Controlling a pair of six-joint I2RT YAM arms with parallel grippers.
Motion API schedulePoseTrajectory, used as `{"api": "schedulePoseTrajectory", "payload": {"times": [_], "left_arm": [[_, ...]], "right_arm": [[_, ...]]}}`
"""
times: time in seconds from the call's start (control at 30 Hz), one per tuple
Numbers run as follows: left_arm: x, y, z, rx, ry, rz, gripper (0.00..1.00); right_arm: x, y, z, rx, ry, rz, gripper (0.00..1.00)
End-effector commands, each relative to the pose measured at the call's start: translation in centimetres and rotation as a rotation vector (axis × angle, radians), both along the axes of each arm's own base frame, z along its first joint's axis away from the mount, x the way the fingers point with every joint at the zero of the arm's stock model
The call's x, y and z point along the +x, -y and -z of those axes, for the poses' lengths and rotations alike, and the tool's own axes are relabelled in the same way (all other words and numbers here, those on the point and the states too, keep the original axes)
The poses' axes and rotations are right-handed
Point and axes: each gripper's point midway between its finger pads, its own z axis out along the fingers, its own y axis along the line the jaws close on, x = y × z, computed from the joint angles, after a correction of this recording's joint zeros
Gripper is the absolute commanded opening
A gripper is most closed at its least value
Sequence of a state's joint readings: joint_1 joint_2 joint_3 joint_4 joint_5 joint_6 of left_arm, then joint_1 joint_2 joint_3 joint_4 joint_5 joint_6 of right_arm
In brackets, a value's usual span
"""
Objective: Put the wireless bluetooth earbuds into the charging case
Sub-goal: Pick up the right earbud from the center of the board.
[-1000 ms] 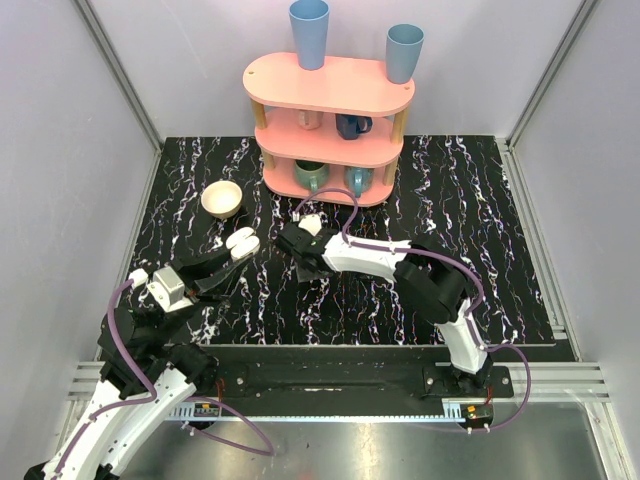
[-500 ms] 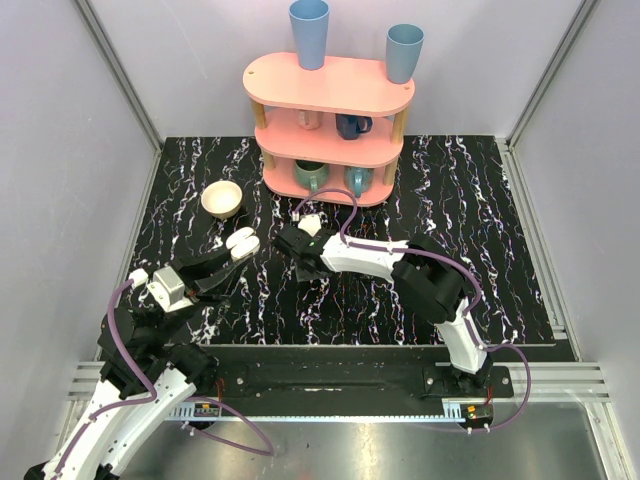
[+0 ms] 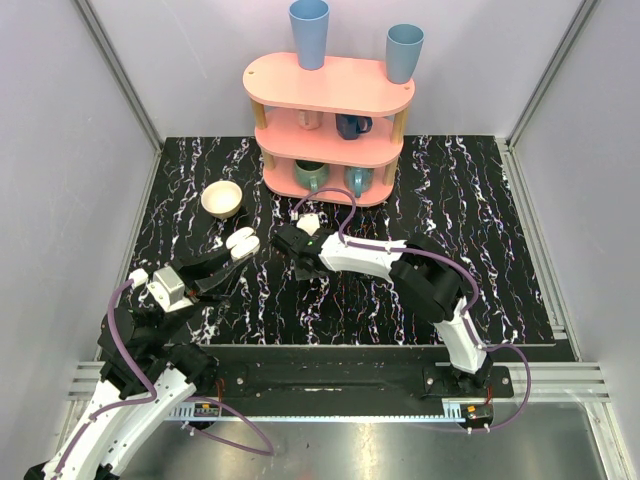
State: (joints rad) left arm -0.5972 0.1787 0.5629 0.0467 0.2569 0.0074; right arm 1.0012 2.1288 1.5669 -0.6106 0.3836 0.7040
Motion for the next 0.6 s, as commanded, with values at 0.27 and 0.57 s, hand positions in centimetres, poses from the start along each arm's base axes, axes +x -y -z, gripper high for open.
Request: {"api": "schedulePoseTrajectory", "payload": {"times": [0.27,0.57], "left_arm": [[-0.03,-0.19,-1.15,-0.028,0.03,-0.007,0.0],[-0.16,-0.17,-1.2,-0.046,0.009,0.005,0.0]], "right_arm": [[0.28,-0.19,-0.36,0.002,0.032,0.027,0.32],[0.57,0.04,-0.46,-0.021,0.048,0.008,0.25]]}}
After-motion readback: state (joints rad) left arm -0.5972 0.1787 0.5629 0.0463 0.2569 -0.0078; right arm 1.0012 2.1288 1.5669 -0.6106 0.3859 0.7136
